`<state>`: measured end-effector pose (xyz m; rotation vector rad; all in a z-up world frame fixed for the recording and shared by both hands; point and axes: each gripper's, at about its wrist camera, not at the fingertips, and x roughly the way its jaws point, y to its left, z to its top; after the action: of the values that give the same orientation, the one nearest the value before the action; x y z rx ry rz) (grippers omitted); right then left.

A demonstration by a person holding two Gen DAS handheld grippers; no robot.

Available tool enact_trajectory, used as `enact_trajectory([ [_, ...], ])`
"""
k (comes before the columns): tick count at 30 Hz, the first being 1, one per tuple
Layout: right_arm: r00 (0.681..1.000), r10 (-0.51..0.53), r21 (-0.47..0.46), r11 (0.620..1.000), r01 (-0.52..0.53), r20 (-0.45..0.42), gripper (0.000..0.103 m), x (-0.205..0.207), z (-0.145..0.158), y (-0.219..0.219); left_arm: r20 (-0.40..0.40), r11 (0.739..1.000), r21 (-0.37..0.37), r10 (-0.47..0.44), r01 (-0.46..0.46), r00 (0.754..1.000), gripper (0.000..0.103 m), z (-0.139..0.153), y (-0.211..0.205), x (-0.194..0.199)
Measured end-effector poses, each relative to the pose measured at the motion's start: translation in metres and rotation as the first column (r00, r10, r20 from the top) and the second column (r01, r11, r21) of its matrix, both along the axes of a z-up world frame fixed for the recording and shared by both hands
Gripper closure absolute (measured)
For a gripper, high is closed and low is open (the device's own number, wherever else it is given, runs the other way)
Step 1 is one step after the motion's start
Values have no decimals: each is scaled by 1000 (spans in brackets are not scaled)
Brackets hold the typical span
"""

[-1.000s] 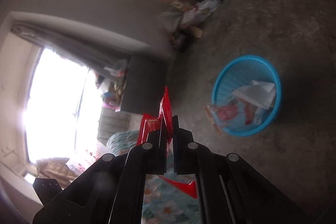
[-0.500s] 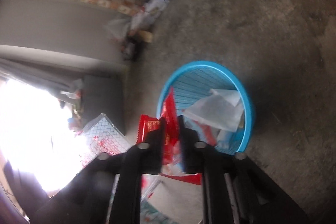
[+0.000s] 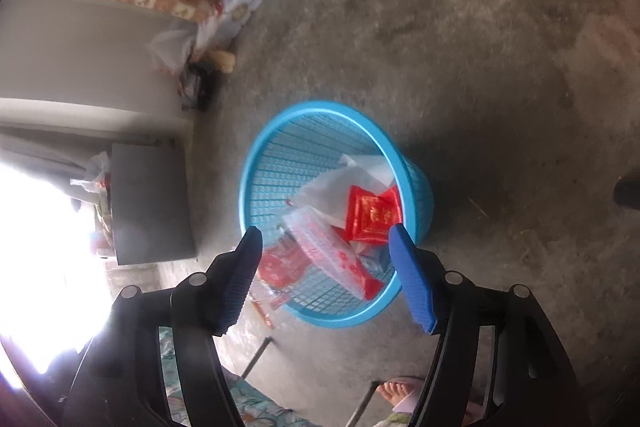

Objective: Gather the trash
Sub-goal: 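Move both tools back over the trash on the bed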

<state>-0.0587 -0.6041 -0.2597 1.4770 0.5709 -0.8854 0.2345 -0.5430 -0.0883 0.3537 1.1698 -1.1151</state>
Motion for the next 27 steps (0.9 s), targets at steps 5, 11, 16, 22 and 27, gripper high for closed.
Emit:
enact_trajectory([
  [5,997,56,-117,992,-50,44,37,11,47,13,-57,987,-140,74,-82,996,42,71,69,2],
  [11,961,218,-179,966,-187,173,37,36,104,49,-62,928,-316,189,-200,980,30,135,187,-11],
  [16,892,394,-237,909,-343,221,32,70,151,85,37,881,-338,363,-330,931,27,141,301,-20],
  [22,794,560,-280,822,-496,238,32,116,186,130,91,757,-319,624,-571,776,27,117,440,-27],
  [27,669,705,-305,707,-638,234,32,167,204,184,14,563,-357,801,-745,599,27,96,536,-33],
])
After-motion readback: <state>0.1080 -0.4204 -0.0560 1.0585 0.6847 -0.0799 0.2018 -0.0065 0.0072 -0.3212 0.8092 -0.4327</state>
